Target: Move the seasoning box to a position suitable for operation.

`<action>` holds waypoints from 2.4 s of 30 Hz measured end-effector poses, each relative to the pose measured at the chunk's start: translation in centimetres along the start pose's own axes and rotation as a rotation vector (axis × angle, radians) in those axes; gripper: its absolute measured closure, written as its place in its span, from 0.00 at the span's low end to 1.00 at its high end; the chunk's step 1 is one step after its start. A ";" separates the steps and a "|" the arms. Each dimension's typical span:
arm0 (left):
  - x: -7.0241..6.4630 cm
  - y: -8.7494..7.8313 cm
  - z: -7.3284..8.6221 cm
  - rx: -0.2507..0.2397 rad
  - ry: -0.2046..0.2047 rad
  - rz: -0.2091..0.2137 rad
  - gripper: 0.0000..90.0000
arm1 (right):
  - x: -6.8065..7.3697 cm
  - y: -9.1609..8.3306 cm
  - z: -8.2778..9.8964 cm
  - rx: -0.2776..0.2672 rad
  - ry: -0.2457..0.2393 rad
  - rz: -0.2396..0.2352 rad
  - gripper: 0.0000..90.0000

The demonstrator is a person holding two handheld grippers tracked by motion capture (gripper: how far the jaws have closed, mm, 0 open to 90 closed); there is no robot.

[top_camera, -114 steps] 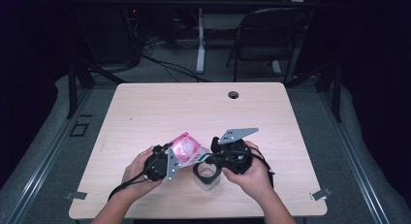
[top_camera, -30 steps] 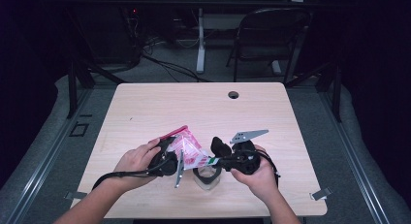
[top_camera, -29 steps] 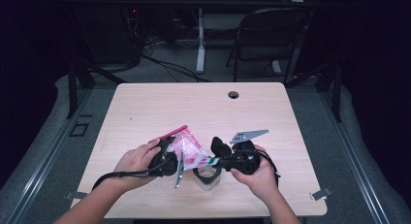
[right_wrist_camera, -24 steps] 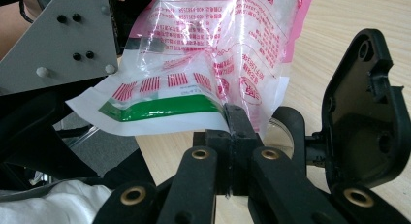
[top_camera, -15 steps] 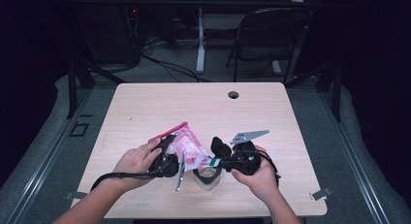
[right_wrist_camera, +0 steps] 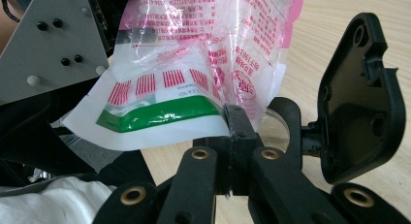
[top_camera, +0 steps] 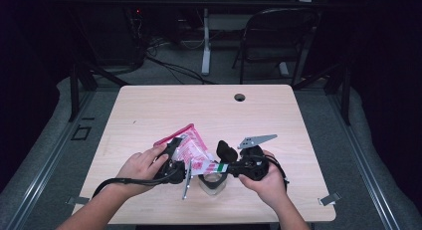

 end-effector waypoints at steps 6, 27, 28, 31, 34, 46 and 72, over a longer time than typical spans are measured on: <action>0.1 -0.2 0.1 0.002 0.014 -0.024 0.70 | 0.0 0.2 0.0 0.006 -0.001 -0.008 1.00; -0.2 -0.7 -0.3 -0.006 0.068 -0.061 0.72 | -0.3 0.3 0.3 0.021 0.003 -0.007 1.00; -0.2 -0.7 -0.3 -0.006 0.075 -0.066 0.72 | -0.3 0.3 0.3 0.022 0.004 -0.006 1.00; -0.2 -0.7 -0.3 -0.001 0.082 -0.064 0.72 | -0.3 0.3 0.3 0.022 0.004 -0.005 1.00; -0.2 -0.8 -0.3 0.000 0.091 -0.070 0.73 | -0.4 0.3 0.3 0.021 0.004 -0.006 1.00; 0.0 -1.0 -0.4 0.006 0.128 -0.072 0.73 | -0.4 0.3 0.4 0.020 0.005 -0.003 1.00; 0.6 -1.5 -0.8 0.009 0.210 -0.099 0.74 | -0.7 0.5 0.6 0.030 0.016 -0.003 1.00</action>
Point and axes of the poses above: each handheld gripper's, and its own axes: y roughly forward along the jaws, z roughly out of its underside, x roughly to its left, the point moved 5 cm from there along y, roughly forward along the jaws, and after that the axes turned 5 degrees about x, right-handed, at the moved point
